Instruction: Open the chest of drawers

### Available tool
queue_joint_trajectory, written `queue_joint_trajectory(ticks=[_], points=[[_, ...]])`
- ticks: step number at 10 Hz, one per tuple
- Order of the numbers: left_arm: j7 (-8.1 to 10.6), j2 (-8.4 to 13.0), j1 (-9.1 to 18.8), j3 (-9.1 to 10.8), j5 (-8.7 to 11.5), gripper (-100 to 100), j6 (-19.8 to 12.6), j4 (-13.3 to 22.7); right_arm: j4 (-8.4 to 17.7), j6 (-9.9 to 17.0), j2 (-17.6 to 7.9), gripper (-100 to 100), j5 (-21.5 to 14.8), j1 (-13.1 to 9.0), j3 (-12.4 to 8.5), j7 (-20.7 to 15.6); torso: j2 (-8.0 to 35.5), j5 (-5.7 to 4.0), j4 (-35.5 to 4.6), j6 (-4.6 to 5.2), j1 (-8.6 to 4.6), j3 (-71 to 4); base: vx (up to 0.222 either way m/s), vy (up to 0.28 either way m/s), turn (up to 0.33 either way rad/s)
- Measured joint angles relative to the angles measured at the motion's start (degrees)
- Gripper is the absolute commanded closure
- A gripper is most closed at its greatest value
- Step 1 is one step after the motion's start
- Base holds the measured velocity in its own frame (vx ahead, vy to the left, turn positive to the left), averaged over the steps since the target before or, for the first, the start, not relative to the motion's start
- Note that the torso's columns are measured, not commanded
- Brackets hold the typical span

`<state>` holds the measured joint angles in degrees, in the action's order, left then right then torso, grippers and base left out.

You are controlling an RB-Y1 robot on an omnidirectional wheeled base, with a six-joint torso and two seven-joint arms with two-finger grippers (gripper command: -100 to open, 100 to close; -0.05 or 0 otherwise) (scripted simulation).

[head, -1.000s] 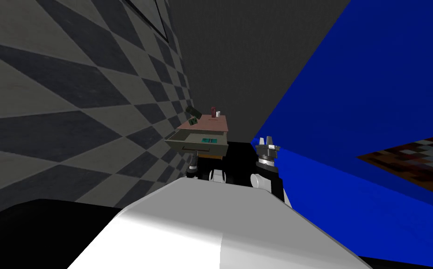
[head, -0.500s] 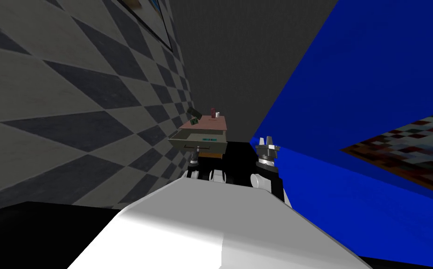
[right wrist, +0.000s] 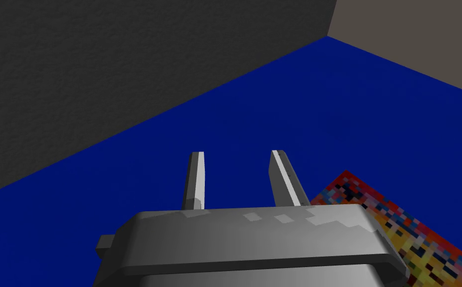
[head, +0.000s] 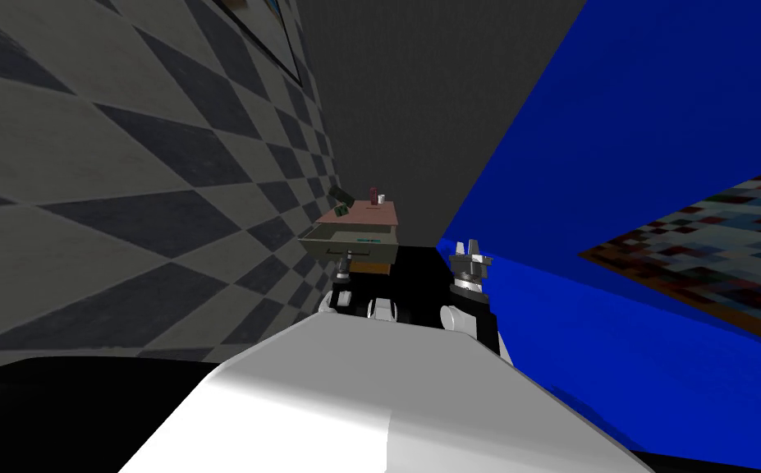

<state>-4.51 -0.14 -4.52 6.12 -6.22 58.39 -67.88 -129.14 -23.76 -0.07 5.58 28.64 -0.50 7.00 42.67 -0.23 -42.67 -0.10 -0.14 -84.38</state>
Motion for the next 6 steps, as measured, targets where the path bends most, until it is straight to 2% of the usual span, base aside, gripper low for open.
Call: queue_joint_trajectory(ticks=[1,6], points=[[-0.04,0.0,0.0,-0.01,0.0,0,-0.4,0.1,0.0,0.0,0.0,0,0.0,0.0,0.0,0.0,-0.1,0.04,0.1,0.01,-0.02,0.0,-0.005,0.000,-0.002],[-0.01,-0.1,-0.3,-0.02,0.0,0,-0.7,0.4,0.0,0.0,0.0,0,0.0,0.0,0.0,0.0,-0.4,0.20,0.3,0.10,0.12,-0.2,0.000,0.000,0.000]])
